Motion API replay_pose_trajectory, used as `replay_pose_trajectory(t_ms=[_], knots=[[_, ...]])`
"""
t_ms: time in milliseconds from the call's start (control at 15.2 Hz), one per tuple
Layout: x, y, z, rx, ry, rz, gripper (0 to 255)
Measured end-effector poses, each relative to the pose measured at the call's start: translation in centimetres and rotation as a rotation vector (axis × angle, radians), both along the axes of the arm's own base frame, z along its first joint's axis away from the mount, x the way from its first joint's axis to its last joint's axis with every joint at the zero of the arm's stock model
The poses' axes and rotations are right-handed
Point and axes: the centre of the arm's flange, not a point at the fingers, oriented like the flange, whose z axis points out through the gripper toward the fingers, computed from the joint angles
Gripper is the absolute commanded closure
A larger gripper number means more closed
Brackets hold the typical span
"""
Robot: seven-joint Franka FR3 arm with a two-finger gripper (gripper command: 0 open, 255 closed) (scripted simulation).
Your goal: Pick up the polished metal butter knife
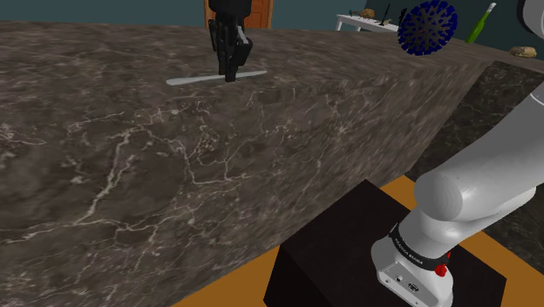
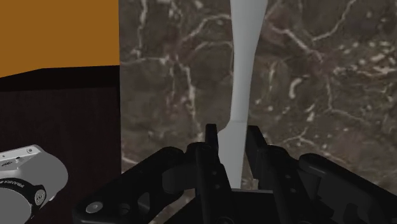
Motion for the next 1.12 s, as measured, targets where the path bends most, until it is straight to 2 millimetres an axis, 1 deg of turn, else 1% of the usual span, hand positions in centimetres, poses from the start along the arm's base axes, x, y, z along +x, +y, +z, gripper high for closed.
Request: replay_pose_trajectory(t_ms=[132,264,1122], knots=[[0.0,0.0,0.0,0.0,0.0,0.0,255],[0.0,0.0,0.5,-0.001,0.001,-0.001,255],[0.1,0.0,7.3,0.0,0.001,-0.001,255]])
